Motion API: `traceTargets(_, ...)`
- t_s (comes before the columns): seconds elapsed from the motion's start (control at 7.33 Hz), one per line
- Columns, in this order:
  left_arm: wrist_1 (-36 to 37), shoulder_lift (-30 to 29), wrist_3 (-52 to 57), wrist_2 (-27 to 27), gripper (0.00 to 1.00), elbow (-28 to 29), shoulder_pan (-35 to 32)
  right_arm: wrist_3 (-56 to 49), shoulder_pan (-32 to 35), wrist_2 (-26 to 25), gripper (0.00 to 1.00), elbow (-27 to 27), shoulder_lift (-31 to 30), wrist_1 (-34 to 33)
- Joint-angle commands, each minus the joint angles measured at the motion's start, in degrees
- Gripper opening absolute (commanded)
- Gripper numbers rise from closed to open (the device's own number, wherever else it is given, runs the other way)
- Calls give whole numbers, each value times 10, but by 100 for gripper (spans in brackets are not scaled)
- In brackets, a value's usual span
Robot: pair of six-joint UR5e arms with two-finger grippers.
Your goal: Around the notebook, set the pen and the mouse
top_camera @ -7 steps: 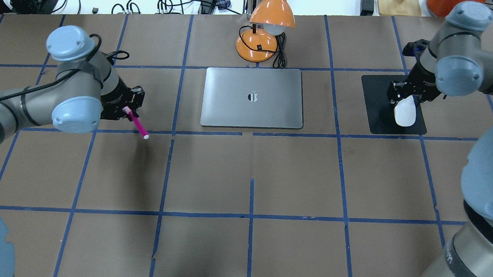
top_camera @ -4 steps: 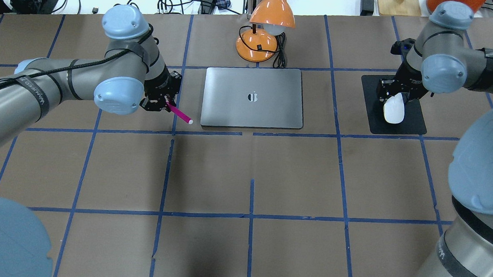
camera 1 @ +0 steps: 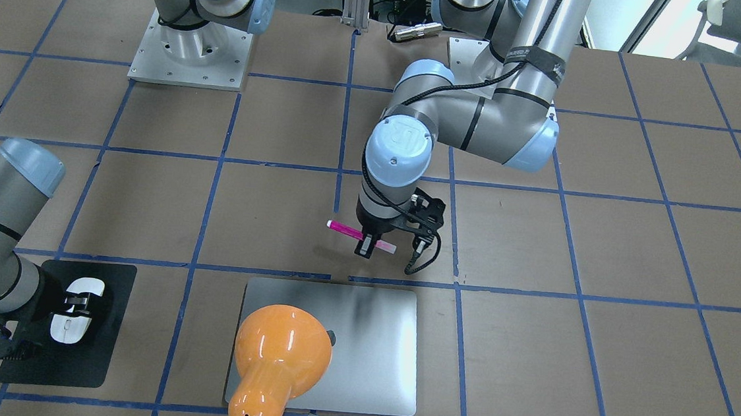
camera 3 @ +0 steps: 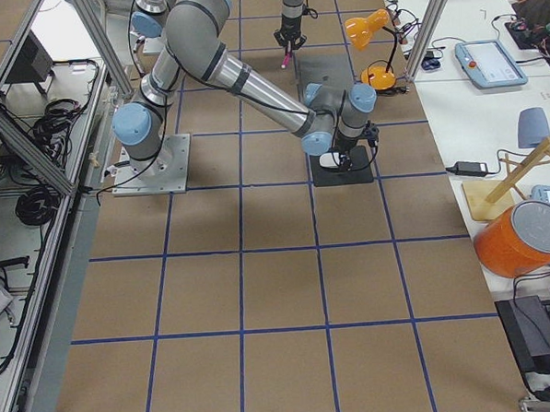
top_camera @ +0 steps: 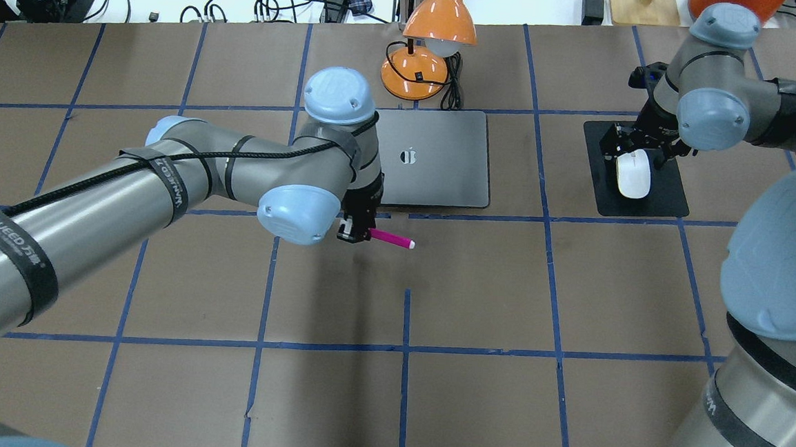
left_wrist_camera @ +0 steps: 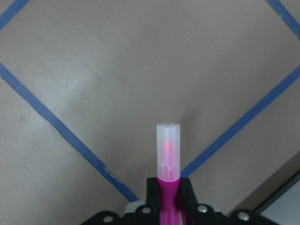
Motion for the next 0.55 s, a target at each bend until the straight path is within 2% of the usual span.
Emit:
traceTargets(0.0, 0, -14, -83, -24, 0, -12, -42, 3, 20, -5, 100, -28, -34, 54)
traceTargets(0.27, 1, -29, -86, -21, 0, -4, -46, 3, 33, -1, 100, -39, -59, 97)
traceTargets(0.41, 1, -34, -85, -19, 40, -4, -46, 4, 43, 0, 100, -39, -95, 135)
